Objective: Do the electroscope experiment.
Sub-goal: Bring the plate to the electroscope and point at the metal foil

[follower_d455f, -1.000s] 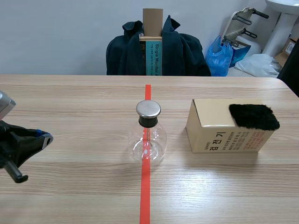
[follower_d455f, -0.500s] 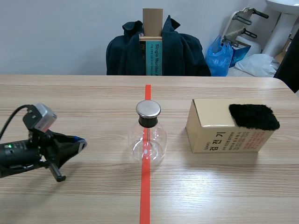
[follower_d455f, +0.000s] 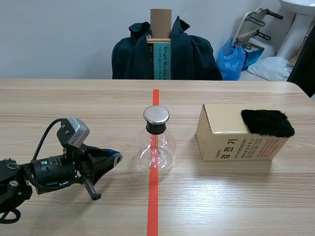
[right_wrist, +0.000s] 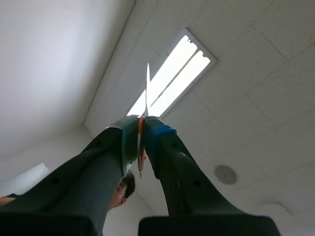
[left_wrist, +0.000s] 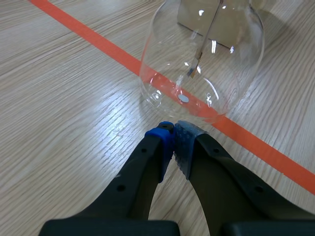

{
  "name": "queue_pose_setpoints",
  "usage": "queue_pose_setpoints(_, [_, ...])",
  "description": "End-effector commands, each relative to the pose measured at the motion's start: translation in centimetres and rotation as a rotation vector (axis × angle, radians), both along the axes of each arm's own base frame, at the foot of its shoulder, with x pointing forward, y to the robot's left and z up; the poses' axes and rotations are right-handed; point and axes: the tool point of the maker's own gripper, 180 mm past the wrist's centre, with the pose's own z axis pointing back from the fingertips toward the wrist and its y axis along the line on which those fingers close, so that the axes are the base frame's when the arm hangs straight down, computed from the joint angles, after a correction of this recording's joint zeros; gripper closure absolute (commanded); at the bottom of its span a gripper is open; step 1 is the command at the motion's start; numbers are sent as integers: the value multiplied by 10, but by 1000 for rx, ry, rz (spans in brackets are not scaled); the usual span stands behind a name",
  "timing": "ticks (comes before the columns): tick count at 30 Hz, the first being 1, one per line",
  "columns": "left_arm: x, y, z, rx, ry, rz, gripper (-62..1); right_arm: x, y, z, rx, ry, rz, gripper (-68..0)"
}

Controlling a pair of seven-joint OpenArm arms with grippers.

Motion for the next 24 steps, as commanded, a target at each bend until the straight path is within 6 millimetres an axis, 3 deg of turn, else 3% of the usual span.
queue_pose_setpoints(1, [8,-8,17,-49,-45,-2,-30,6,3,-2,9,40,37,-8])
queue_pose_setpoints(5, [9,-11,18,-55,-48,1,-30,23,23,-28,11,214,156,-8])
queue_pose_setpoints(13, [9,-11,18,-57,-49,2,-30,33,71,-70,71,329,309,-8])
queue_pose_setpoints(24, [10,-11,19,-59,-53,4,-30,51,130,-200,-90,592,294,-8])
